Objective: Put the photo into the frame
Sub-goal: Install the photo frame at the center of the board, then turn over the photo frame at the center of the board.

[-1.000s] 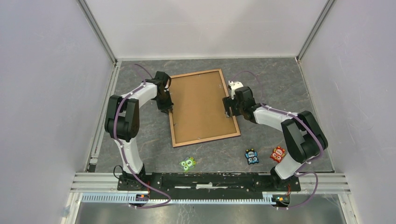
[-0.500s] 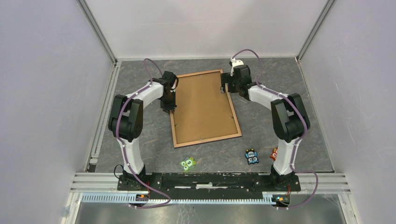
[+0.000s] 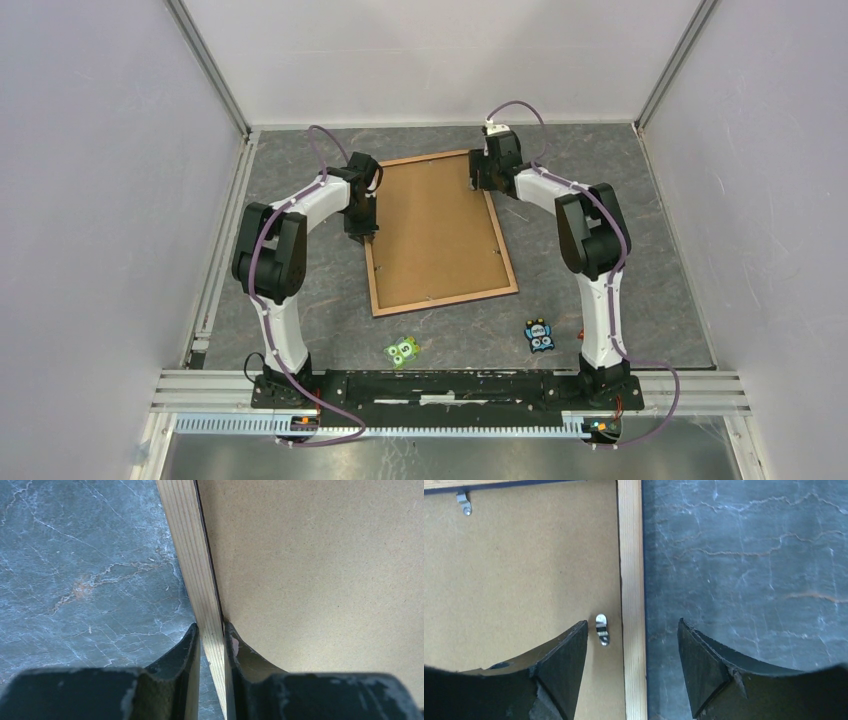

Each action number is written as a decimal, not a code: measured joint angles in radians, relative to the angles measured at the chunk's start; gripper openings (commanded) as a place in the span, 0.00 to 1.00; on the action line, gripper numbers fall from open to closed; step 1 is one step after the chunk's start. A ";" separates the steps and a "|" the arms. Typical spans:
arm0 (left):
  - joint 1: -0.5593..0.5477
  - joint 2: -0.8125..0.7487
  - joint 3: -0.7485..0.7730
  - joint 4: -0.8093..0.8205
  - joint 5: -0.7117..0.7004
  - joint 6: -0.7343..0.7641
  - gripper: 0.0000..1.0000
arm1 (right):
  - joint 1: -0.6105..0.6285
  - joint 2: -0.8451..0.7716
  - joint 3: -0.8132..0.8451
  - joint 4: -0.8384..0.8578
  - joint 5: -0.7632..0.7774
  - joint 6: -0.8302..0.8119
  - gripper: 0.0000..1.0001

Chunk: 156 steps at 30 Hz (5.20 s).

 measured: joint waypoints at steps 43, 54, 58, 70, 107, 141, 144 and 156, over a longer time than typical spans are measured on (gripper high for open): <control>0.039 -0.073 -0.048 0.010 0.087 -0.003 0.53 | 0.032 -0.512 -0.341 -0.208 0.071 -0.125 0.98; 0.116 -0.730 -0.332 0.321 0.237 -0.031 0.71 | 0.029 -0.789 -0.811 -0.183 0.007 -0.138 0.95; 0.115 -0.751 -0.336 0.413 0.335 -0.043 0.71 | 0.030 -0.871 -0.896 -0.158 -0.019 -0.131 0.87; 0.068 -0.641 -0.356 0.446 0.542 -0.094 0.73 | 0.034 -0.907 -0.953 -0.115 -0.062 -0.073 0.79; -0.150 -0.524 -0.383 0.502 0.616 -0.103 0.74 | 0.104 -0.883 -1.072 0.124 -0.084 0.072 0.00; -1.134 0.069 -0.211 0.792 -0.964 0.733 0.83 | 0.104 -1.009 -0.927 -0.179 -0.128 0.189 0.00; -1.133 0.101 -0.206 0.809 -1.006 0.784 0.71 | 0.104 -1.013 -0.927 -0.182 -0.128 0.190 0.00; -1.119 0.108 -0.247 0.983 -1.095 0.934 0.46 | 0.103 -1.072 -0.928 -0.193 -0.124 0.195 0.00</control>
